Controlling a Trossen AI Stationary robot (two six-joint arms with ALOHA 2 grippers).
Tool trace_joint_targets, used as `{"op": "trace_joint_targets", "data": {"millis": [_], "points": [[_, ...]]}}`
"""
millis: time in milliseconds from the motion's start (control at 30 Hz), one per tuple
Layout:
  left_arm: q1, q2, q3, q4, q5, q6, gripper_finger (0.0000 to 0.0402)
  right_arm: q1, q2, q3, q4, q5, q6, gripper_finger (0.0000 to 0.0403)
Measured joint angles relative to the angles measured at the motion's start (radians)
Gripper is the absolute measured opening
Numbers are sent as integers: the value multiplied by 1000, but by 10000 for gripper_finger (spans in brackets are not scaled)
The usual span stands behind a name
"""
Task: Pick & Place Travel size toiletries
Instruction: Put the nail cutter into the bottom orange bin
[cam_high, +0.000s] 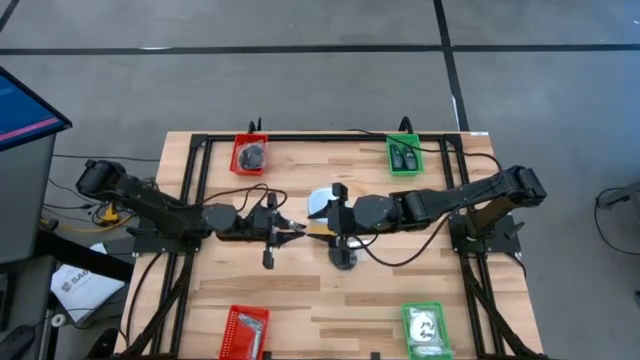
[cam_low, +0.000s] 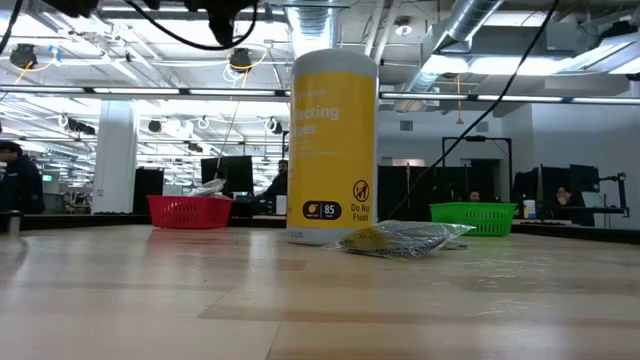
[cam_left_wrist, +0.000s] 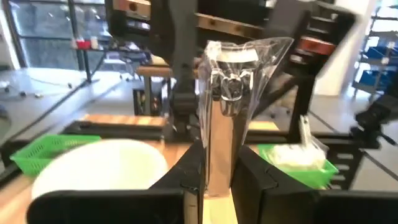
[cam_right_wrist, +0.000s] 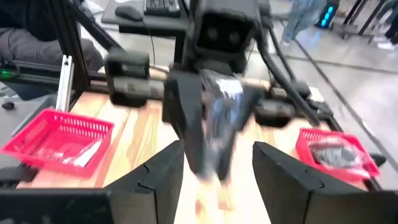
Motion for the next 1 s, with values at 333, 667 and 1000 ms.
{"op": "trace_joint_targets", "data": {"millis": [333, 667, 1000], "points": [[-121, -151, -67, -273, -26, -166, 36, 25, -15, 0, -134, 0, 81, 162], [-278, -187, -113, -446, -25, -431, 40, 63, -15, 0, -221, 0, 120, 150], [-461, -172, -113, -542, 11, -559, 43, 81, -15, 0, -258, 0, 141, 139]]}}
